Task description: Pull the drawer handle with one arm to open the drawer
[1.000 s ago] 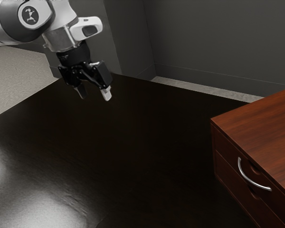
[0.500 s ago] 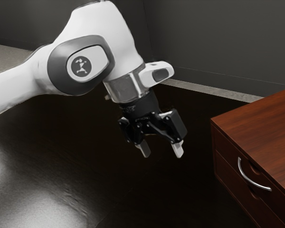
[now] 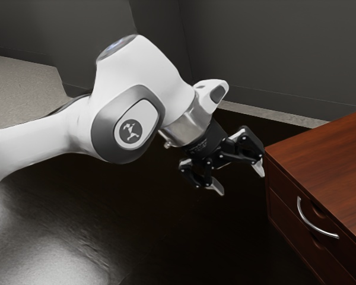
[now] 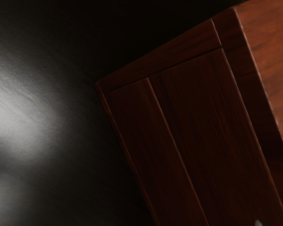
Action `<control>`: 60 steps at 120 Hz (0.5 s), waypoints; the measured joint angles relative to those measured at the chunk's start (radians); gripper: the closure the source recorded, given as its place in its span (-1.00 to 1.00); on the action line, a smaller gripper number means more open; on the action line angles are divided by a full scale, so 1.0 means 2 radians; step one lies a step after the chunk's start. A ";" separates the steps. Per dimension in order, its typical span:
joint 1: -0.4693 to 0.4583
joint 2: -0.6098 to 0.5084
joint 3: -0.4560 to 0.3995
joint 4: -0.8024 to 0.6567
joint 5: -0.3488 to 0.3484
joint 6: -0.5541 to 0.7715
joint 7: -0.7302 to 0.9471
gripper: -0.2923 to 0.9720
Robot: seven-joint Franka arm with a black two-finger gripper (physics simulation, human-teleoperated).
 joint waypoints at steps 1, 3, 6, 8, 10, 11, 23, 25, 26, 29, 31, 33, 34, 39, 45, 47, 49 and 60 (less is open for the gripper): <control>0.000 0.001 -0.001 0.000 0.000 0.003 -0.003 -0.44; -0.001 0.002 -0.003 0.000 0.000 0.009 -0.009 -0.44; -0.002 0.004 -0.005 0.000 0.000 0.016 -0.017 -0.43; -0.004 0.005 -0.007 0.000 0.000 0.021 -0.023 -0.43; -0.007 0.007 -0.007 -0.001 0.000 0.026 -0.029 -0.43; -0.008 0.007 -0.008 -0.001 0.000 0.028 -0.032 -0.43; -0.026 0.013 -0.011 -0.001 0.001 0.050 -0.067 -0.42; -0.029 0.013 -0.011 -0.003 0.001 0.053 -0.073 -0.42; -0.031 0.014 -0.011 -0.004 0.001 0.055 -0.076 -0.42; -0.036 0.015 -0.011 -0.008 0.001 0.060 -0.085 -0.42; -0.039 0.015 -0.011 -0.010 0.001 0.063 -0.091 -0.42; -0.042 0.014 -0.011 -0.014 0.001 0.066 -0.097 -0.41; -0.043 0.013 -0.011 -0.017 0.001 0.067 -0.100 -0.41; -0.048 0.004 -0.012 -0.034 0.000 0.073 -0.115 -0.39; -0.049 -0.007 -0.017 -0.049 -0.001 0.079 -0.133 -0.34; -0.048 -0.009 -0.020 -0.051 -0.001 0.080 -0.139 -0.33; -0.046 -0.011 -0.023 -0.053 -0.001 0.082 -0.145 -0.31; -0.043 -0.010 -0.039 -0.060 -0.002 0.096 -0.176 -0.21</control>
